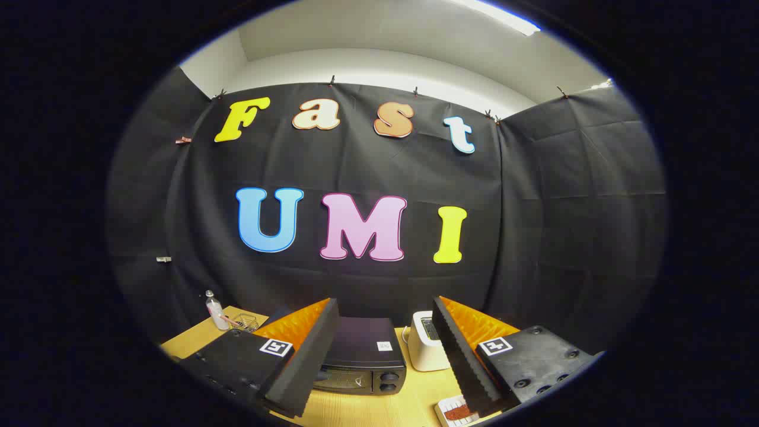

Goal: Open the toaster oven, put the food inside, and close the toaster oven door.

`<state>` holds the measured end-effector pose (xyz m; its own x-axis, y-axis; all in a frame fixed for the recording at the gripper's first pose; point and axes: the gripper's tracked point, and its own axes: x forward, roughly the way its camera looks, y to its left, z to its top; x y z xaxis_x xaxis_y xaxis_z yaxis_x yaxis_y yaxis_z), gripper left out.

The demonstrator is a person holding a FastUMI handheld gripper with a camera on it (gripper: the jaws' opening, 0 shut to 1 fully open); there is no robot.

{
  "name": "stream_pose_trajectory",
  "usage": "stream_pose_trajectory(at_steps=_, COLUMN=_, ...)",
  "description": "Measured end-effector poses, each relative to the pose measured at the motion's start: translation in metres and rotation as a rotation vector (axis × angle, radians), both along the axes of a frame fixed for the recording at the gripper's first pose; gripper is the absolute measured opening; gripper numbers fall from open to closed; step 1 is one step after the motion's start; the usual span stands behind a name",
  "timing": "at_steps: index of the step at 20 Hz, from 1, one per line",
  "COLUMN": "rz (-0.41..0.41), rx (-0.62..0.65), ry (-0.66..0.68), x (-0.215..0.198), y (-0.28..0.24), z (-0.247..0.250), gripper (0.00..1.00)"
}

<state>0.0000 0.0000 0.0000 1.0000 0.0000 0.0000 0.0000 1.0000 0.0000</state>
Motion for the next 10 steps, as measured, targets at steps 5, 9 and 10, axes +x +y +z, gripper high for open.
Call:
stream_pose_trajectory(at_steps=5, rz=0.021, rx=-0.017, ry=-0.002, x=-0.0008, y=0.0103, z=-0.0013, gripper=0.98)
stream_pose_trajectory(at_steps=9, rz=0.022, rx=-0.018, ry=-0.003, x=-0.0034, y=0.0121, z=-0.0001, gripper=0.98)
stream_pose_trajectory(at_steps=10, rz=0.02, rx=-0.024, ry=-0.003, x=-0.0035, y=0.0119, z=-0.0009, gripper=0.98)
